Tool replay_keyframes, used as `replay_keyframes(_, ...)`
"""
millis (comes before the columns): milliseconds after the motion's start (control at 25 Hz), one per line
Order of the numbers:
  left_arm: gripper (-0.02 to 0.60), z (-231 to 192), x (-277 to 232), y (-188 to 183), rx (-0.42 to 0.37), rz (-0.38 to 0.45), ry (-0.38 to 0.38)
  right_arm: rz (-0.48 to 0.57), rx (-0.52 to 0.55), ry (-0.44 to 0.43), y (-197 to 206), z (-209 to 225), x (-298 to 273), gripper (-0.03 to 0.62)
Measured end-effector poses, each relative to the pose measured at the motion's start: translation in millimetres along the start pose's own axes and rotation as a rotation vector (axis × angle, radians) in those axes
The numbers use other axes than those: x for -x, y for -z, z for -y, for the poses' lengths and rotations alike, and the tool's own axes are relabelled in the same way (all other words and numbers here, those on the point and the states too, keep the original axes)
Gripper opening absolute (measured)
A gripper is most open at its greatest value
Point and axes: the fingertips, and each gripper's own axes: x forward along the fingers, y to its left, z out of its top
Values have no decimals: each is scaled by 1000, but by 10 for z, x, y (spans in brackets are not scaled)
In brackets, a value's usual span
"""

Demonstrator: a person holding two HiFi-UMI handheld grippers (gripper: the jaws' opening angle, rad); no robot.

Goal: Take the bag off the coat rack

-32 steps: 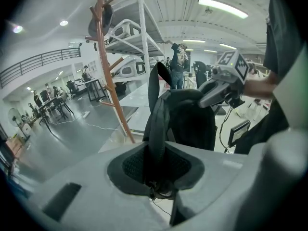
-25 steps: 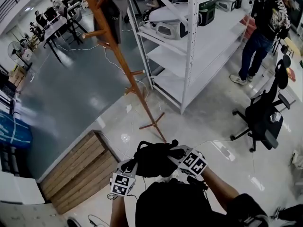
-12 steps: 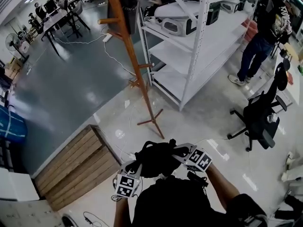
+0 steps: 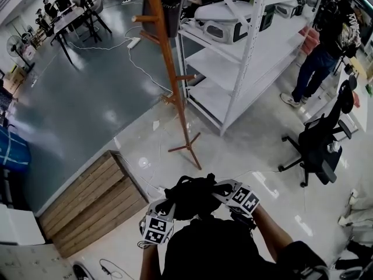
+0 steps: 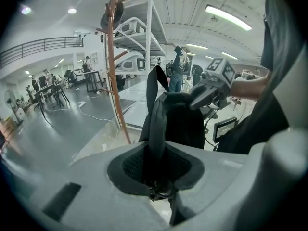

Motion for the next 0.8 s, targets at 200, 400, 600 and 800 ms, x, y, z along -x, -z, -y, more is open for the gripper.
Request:
replay_keyframes(200, 78, 7, 19, 35, 5, -2, 3, -6, -3, 4, 20, -31, -16, 64)
replay_keyframes(400, 78, -9, 34, 59, 14, -1, 4, -7, 0, 7, 9, -52, -41, 64)
replay_keyframes(600, 78, -19, 37, 73, 12, 2, 3, -9, -1, 8, 13, -64, -58, 64)
replay_keyframes(800, 78, -23, 51, 74, 17, 5, 7, -10, 0, 10, -3, -77, -59, 64)
